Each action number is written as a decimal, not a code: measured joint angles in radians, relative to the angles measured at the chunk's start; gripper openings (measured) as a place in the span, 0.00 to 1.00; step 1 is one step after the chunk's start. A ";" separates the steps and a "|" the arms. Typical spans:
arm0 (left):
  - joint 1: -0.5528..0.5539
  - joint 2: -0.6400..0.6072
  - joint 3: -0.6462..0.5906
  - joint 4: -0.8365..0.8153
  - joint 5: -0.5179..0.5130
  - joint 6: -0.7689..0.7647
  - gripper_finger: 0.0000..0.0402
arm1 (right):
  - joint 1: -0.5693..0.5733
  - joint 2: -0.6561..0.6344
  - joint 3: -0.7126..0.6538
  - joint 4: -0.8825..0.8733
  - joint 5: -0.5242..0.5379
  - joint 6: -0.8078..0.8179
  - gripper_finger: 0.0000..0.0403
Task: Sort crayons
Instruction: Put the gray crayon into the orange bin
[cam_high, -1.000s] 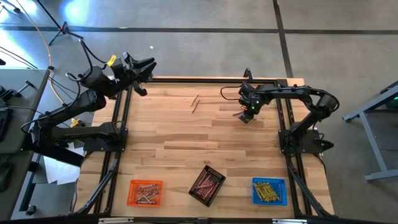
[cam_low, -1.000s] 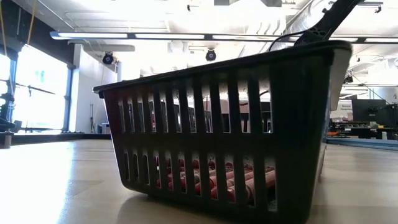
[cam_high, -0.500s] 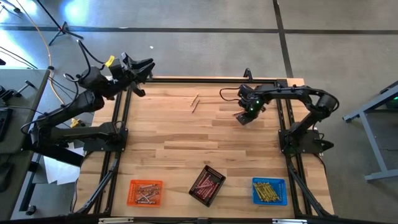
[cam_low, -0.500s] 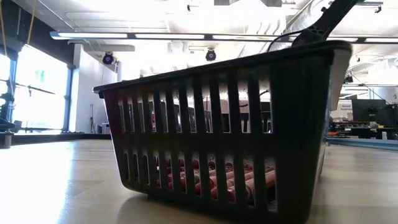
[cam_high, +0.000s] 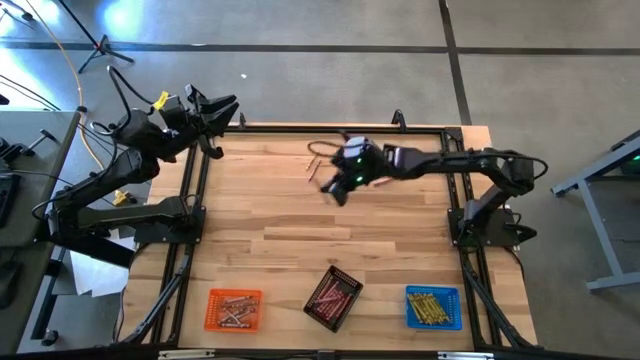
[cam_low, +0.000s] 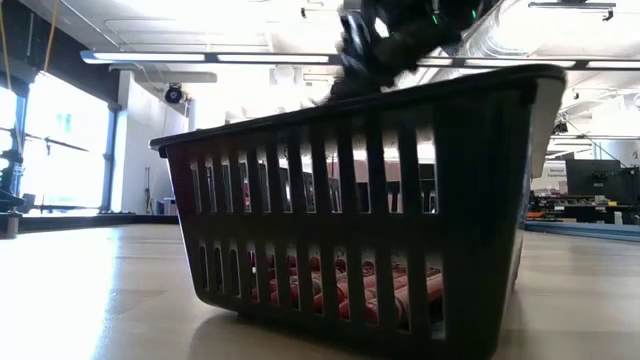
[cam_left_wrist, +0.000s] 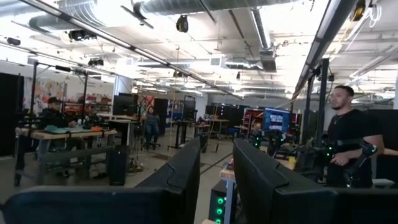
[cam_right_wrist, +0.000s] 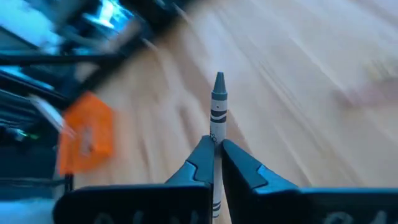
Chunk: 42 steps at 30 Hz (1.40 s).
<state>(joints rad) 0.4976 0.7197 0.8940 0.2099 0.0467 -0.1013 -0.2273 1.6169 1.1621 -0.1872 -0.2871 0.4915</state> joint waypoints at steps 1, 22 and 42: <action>0.000 0.000 0.000 -0.001 0.000 0.000 0.21 | 0.030 0.013 0.025 0.039 0.029 -0.009 0.01; -0.001 0.032 0.000 0.000 0.026 -0.457 0.21 | 0.418 0.729 0.870 0.155 0.122 -0.106 0.00; 0.000 -0.073 0.001 -0.611 0.075 -0.272 0.21 | 0.407 0.800 1.197 -0.573 0.185 -0.159 0.02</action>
<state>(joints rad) 0.4973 0.6468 0.8948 -0.4007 0.1213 -0.3735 0.1797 2.4167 2.3589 -0.7600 -0.1020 0.3327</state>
